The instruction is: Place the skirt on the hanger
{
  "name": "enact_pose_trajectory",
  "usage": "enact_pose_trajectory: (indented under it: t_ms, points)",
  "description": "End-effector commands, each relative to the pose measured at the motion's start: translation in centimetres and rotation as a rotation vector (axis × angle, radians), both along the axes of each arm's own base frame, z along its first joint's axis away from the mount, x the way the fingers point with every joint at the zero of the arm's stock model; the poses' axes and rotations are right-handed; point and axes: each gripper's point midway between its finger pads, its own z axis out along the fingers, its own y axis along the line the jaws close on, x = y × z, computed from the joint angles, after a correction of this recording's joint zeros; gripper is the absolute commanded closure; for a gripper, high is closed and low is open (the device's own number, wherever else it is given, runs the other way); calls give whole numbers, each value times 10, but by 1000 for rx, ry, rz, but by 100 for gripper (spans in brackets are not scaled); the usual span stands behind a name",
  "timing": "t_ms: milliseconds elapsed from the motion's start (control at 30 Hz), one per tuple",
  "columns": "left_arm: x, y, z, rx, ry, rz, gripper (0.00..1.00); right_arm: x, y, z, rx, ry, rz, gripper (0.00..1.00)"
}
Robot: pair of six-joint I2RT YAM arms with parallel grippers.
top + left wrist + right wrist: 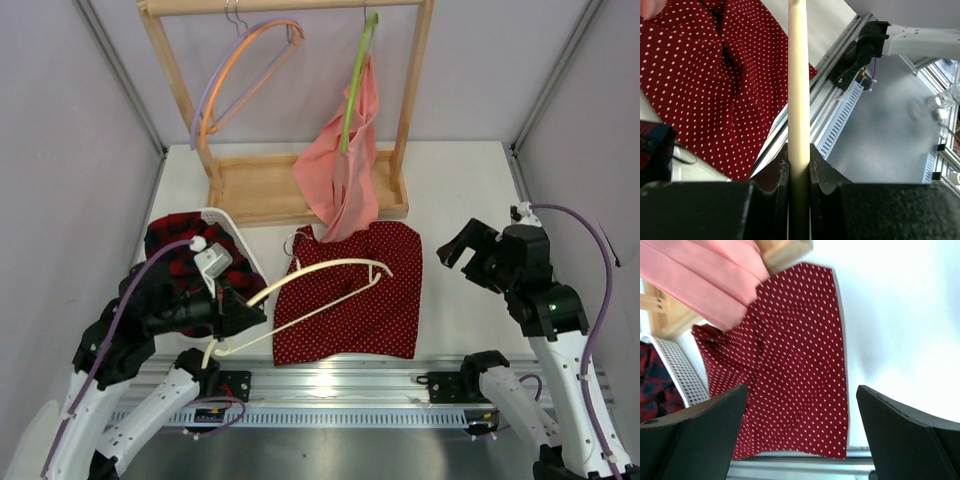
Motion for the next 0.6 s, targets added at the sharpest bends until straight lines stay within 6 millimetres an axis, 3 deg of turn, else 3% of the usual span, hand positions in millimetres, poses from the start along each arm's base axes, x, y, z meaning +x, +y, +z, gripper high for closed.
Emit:
enact_pose_trajectory:
  t_ms: [0,133,233,367,467,567]
  points:
    - [16,-24,17,-70,-20,-69,100,-3,0,10,4,-10,23,1]
    - [18,-41,21,-90,-51,-134,100,2,-3,9,0,7,23,1]
    - [7,-63,19,-72,-73,-232,100,11,-6,24,2,-12,39,1]
    - [10,-89,8,4,-183,-257,100,20,1,37,18,-22,131,1]
    - [12,-105,-7,58,-249,-269,100,19,3,38,-17,-27,201,1]
    - [11,-116,-15,50,-298,-283,100,15,-2,22,-28,37,181,1]
